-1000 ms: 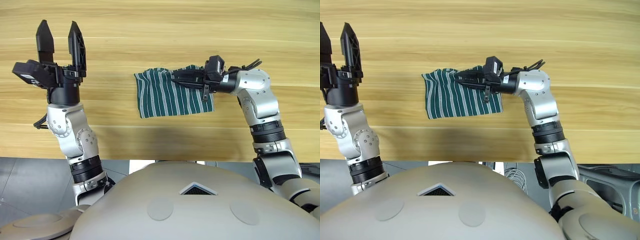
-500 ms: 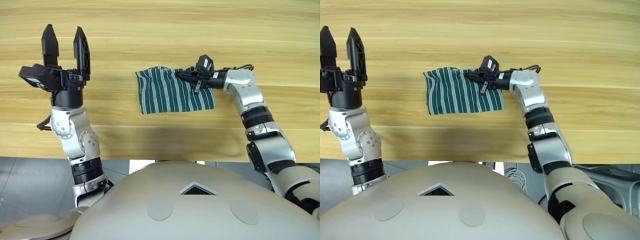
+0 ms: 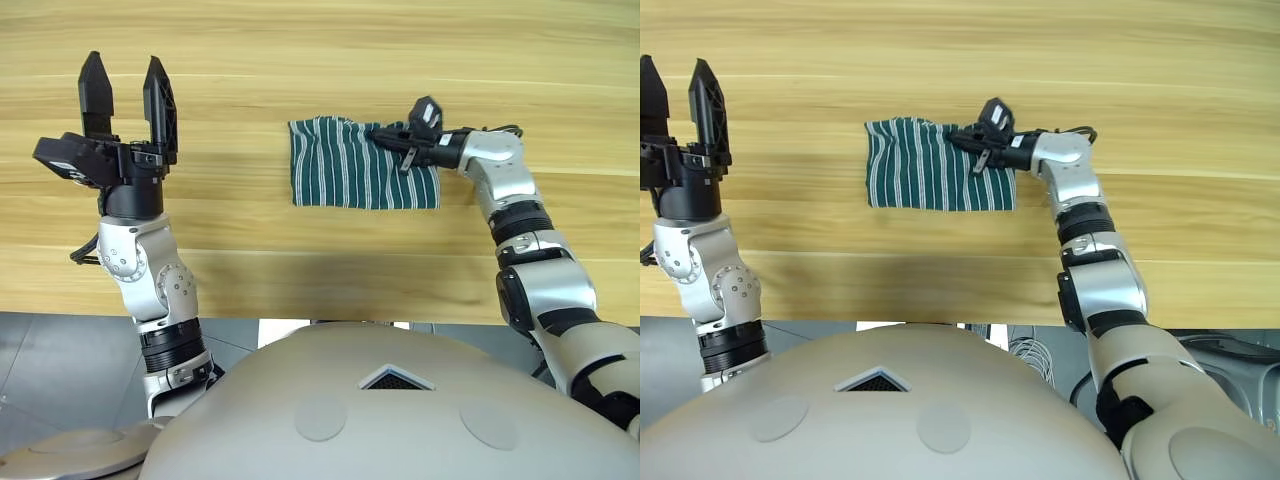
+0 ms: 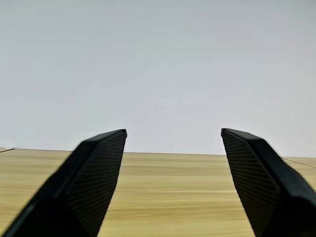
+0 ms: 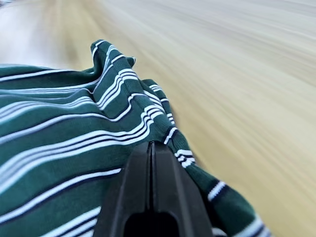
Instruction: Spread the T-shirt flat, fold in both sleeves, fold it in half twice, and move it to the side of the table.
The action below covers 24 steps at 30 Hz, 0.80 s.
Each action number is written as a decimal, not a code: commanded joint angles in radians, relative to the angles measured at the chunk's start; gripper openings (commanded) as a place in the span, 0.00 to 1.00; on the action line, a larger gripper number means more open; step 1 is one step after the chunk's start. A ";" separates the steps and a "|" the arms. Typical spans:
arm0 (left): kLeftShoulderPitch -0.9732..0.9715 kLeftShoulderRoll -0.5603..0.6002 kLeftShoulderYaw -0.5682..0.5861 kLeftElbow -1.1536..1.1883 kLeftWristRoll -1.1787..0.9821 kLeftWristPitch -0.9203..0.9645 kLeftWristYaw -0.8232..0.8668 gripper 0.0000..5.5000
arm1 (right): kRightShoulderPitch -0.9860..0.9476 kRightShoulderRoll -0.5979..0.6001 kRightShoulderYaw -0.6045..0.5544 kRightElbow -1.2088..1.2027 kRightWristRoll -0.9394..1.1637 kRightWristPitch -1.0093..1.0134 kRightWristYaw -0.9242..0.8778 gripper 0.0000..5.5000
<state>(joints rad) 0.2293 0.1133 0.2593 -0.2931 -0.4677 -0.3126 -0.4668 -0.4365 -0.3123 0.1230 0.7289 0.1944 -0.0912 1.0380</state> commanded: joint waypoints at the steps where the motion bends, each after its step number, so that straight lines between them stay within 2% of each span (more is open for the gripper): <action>1: 0.006 0.006 -0.009 -0.022 0.003 -0.005 0.007 0.63 | 0.071 -0.060 -0.134 -0.273 0.236 0.229 0.094 0.00; 3: 0.011 0.003 -0.012 -0.026 0.004 -0.009 0.009 0.63 | 0.120 -0.091 -0.152 -0.386 0.308 0.294 0.155 0.00; 10: 0.016 0.000 -0.033 -0.040 0.012 -0.016 0.015 0.63 | 0.190 -0.120 -0.119 -0.458 0.256 0.255 0.174 0.21; 18: 0.016 0.003 -0.039 -0.041 0.014 -0.018 0.019 0.63 | 0.123 -0.086 0.053 -0.513 0.105 0.148 0.189 0.21; 24: 0.015 0.004 -0.055 -0.041 0.021 -0.022 0.019 0.63 | 0.033 -0.015 0.159 -0.350 -0.061 0.069 0.083 0.21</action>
<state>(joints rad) 0.2466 0.1117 0.2105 -0.3222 -0.4595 -0.3351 -0.4536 -0.3617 -0.3444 0.2603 0.3215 0.1809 0.0034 1.1613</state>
